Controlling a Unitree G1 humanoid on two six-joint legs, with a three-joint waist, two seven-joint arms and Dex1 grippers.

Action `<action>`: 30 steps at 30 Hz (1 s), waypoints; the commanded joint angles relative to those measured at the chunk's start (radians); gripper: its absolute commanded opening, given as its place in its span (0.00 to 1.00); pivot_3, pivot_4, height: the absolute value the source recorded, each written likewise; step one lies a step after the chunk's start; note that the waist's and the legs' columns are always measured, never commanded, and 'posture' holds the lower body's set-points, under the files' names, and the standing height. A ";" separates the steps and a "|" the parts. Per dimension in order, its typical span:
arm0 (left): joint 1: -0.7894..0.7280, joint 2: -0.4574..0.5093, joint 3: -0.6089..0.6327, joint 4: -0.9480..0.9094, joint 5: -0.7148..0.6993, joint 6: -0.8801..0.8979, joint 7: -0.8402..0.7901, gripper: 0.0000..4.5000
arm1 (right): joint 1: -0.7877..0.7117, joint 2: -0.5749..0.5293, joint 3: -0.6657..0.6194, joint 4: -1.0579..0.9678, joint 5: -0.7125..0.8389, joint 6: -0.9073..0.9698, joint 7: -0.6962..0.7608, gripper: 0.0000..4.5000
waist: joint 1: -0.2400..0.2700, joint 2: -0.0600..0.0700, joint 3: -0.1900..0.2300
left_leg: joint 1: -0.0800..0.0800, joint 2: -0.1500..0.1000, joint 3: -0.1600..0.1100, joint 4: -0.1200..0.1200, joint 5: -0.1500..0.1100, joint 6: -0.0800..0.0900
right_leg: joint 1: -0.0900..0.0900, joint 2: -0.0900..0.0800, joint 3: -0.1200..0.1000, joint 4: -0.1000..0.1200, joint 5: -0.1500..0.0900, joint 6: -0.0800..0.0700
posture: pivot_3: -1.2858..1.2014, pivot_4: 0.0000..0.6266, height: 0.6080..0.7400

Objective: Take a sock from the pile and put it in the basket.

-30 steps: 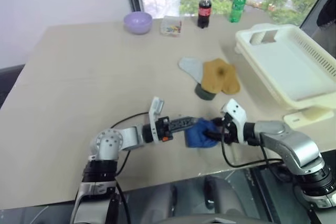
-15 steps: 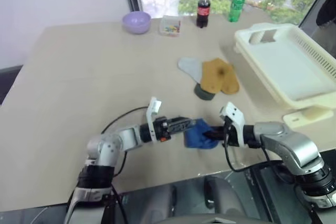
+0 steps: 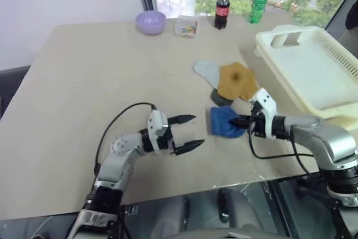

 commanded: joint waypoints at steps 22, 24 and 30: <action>-0.165 -0.192 -0.048 0.087 0.039 -0.225 0.030 1.00 | -0.179 -0.472 -0.332 0.396 0.045 0.027 0.154 0.01 | 0.000 0.000 0.001 | -0.001 0.000 0.005 0.003 -0.001 0.002 | 0.000 0.000 0.000 0.000 0.000 0.000 | 0.52 0.24 0.94; -0.167 -0.197 -0.049 0.081 0.039 -0.221 0.039 1.00 | -0.188 -0.475 -0.358 0.500 0.018 -0.011 0.134 0.01 | 0.000 0.000 0.001 | -0.001 0.000 0.006 0.003 -0.001 0.002 | 0.001 0.000 0.000 0.000 0.000 0.000 | 0.52 0.24 0.94; -0.171 -0.194 -0.048 0.080 0.032 -0.216 0.045 1.00 | -0.202 -0.455 -0.365 0.758 -0.069 -0.157 0.105 0.22 | -0.003 0.000 0.001 | 0.000 0.000 0.008 0.003 -0.001 0.002 | 0.001 0.001 0.002 0.001 0.000 0.000 | 0.52 0.24 0.94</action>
